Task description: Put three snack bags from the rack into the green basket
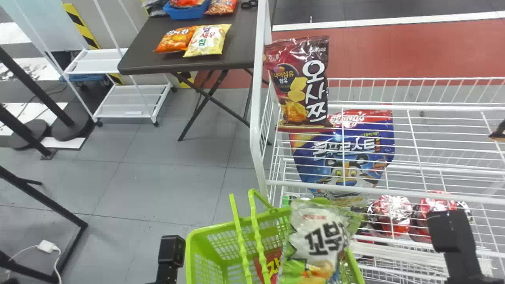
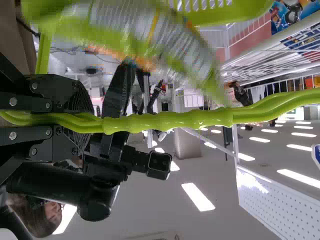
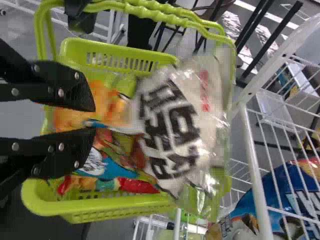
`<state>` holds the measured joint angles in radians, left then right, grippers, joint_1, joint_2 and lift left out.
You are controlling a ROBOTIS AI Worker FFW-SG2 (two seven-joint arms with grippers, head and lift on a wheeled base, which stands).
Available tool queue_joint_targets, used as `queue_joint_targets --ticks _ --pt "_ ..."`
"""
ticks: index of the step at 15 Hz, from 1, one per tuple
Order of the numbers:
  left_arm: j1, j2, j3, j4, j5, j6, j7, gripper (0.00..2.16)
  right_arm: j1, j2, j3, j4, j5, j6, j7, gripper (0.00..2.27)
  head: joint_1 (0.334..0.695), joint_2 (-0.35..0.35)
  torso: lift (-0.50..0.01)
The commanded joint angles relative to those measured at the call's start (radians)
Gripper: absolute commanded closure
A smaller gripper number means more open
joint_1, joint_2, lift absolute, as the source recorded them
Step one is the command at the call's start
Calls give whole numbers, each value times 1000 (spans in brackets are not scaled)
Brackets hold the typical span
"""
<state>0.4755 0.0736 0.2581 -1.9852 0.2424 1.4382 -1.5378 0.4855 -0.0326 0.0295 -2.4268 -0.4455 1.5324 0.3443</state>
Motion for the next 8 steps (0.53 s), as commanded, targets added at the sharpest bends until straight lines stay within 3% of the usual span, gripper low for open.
queue_joint_targets --ticks 1,4,6,7,8 --pt "-1 0 -3 2 0 0 1 2148 13 -1 -26 -14 -10 -67 13 33 695 211 0" --pt "2 0 -3 3 0 0 -1 2148 7 7 -169 -28 -68 -217 10 43 695 162 0" --pt "3 2 -2 5 2 0 -1 2148 -31 8 -263 -18 -12 -376 -24 53 695 82 0" --pt "3 2 -2 6 2 0 -1 2148 -71 10 -304 9 41 -416 -34 53 695 20 0" --pt "3 2 -3 8 2 0 -1 2148 -107 8 -338 48 82 -475 -44 53 695 -105 0"
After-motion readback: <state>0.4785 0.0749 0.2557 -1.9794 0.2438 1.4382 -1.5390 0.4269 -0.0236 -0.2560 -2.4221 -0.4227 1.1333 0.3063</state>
